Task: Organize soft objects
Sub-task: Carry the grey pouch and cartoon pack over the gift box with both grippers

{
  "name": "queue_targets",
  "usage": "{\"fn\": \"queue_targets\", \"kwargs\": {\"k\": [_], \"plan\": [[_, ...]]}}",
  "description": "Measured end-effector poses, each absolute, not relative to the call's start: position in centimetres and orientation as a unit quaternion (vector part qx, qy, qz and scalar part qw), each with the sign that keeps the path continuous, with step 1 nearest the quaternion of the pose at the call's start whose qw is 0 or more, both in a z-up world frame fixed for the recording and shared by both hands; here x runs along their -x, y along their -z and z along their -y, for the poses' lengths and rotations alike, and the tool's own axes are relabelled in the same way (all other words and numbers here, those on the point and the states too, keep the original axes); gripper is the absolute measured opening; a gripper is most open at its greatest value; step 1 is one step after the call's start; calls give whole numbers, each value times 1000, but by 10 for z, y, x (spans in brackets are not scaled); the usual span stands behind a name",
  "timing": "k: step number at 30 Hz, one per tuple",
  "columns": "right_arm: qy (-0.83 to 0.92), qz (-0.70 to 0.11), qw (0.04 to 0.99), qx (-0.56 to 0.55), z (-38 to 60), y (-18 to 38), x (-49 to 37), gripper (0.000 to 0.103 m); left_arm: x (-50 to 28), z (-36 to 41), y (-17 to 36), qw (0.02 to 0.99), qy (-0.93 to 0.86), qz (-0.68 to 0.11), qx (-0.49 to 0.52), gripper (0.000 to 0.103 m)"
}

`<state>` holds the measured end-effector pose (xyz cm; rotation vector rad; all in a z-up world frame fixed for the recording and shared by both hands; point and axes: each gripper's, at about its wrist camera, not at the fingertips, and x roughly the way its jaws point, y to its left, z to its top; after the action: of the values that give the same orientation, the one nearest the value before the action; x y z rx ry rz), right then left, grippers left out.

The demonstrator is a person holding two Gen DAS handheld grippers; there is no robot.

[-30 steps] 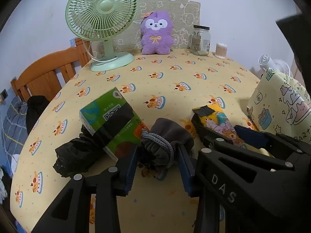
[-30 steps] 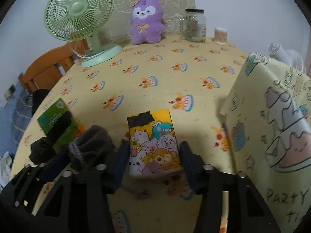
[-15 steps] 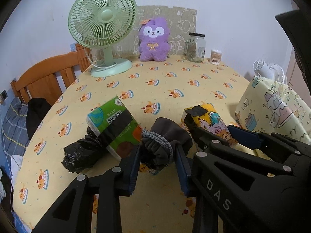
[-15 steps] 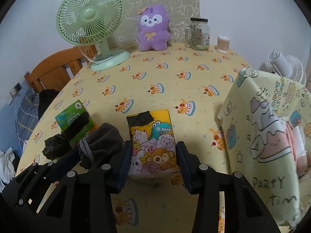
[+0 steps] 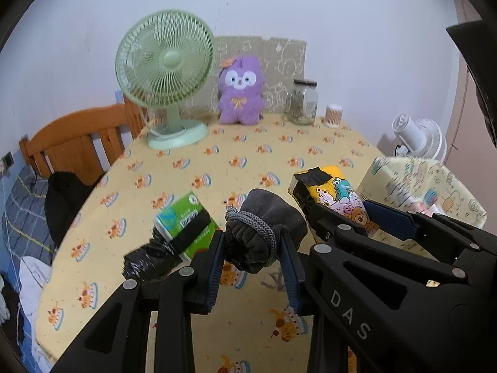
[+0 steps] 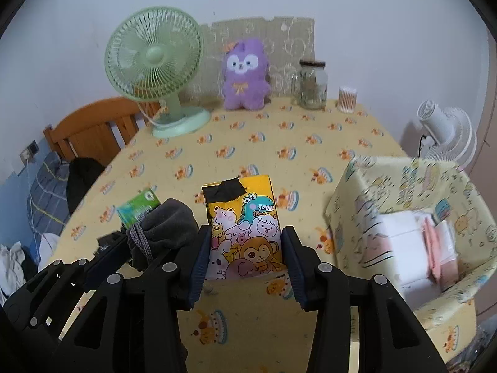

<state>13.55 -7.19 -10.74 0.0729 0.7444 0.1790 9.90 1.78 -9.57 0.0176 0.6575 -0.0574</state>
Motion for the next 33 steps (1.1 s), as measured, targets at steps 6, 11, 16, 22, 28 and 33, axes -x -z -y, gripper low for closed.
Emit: {"fn": "queue_targets", "kwargs": {"k": [6, 11, 16, 22, 28, 33], "plan": [[-84, -345, 934, -31, 77, 85, -121, 49, -87, -13, 74, 951, 33, -308, -11, 35], [-83, -326, 941, -29, 81, 64, -111, 49, -78, -10, 54, 956, 35, -291, -14, 35], [-78, -310, 947, -23, 86, 48, -101, 49, -71, -6, 42, 959, 42, -279, -17, 35], [-70, -295, 953, -20, 92, 33, -95, 49, -68, 1, 28, 962, 52, -265, -23, 35], [-65, -279, 958, -19, 105, 21, -91, 49, -66, 14, 17, 965, 57, -254, -30, 35], [-56, -279, 958, -17, 119, 22, -92, 49, -69, 27, 18, 965, 66, -254, -28, 35]]}}
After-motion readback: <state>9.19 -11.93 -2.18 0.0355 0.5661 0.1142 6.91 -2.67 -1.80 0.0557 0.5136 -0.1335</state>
